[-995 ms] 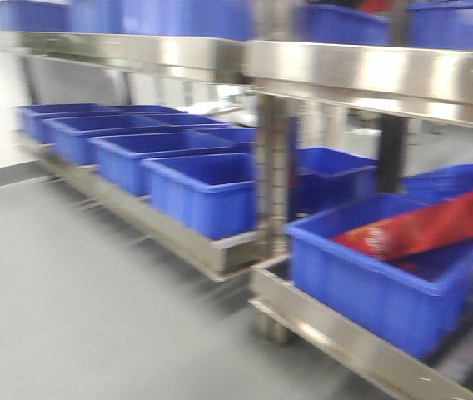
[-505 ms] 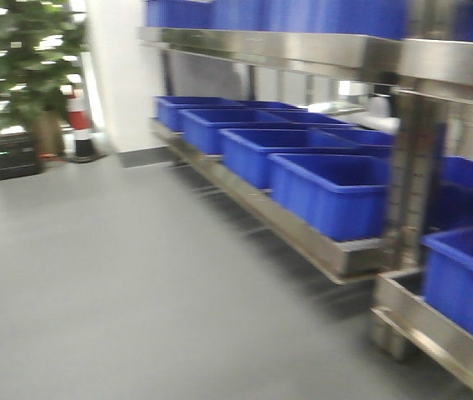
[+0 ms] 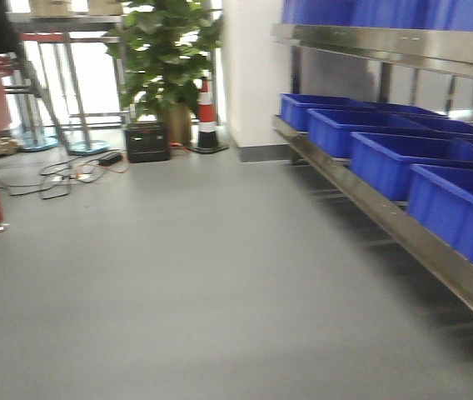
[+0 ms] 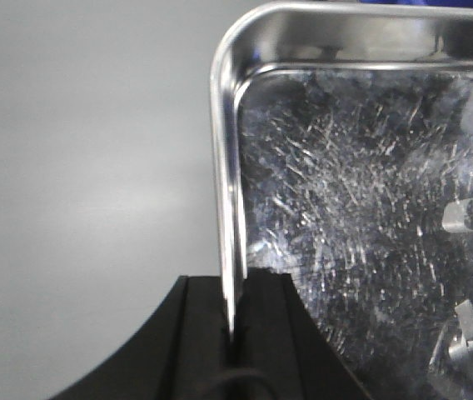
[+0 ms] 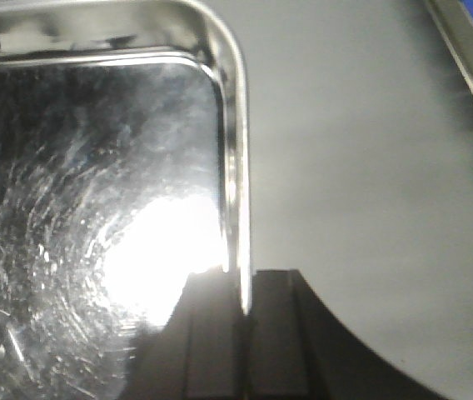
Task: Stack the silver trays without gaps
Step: 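Hold the tray in both grippers while the base backs away and turns, then carry the tray in both grippers while driving across the floor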
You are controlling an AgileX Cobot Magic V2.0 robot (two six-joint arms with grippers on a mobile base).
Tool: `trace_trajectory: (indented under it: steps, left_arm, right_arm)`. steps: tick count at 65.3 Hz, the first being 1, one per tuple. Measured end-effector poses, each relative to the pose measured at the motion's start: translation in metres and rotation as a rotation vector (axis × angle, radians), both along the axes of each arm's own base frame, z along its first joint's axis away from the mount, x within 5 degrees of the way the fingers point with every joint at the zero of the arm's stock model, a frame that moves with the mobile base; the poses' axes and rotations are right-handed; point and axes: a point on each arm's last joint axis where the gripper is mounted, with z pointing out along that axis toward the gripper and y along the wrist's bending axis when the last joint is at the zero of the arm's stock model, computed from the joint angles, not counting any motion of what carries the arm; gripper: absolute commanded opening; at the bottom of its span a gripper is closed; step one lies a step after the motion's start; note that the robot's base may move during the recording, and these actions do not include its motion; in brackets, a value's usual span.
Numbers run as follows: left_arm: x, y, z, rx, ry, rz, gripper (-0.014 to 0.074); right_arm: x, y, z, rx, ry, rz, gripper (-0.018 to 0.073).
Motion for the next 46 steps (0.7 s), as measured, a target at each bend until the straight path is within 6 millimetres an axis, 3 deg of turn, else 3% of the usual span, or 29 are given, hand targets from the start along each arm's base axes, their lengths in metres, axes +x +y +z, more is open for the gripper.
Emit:
trace_trajectory:
  steps: [46]
  left_arm:
    - [0.0001, 0.0001, 0.0001, 0.001, -0.001, 0.001, -0.0016]
  right_arm:
    - [0.0000, 0.0000, 0.0000, 0.000, 0.000, 0.000, -0.0078]
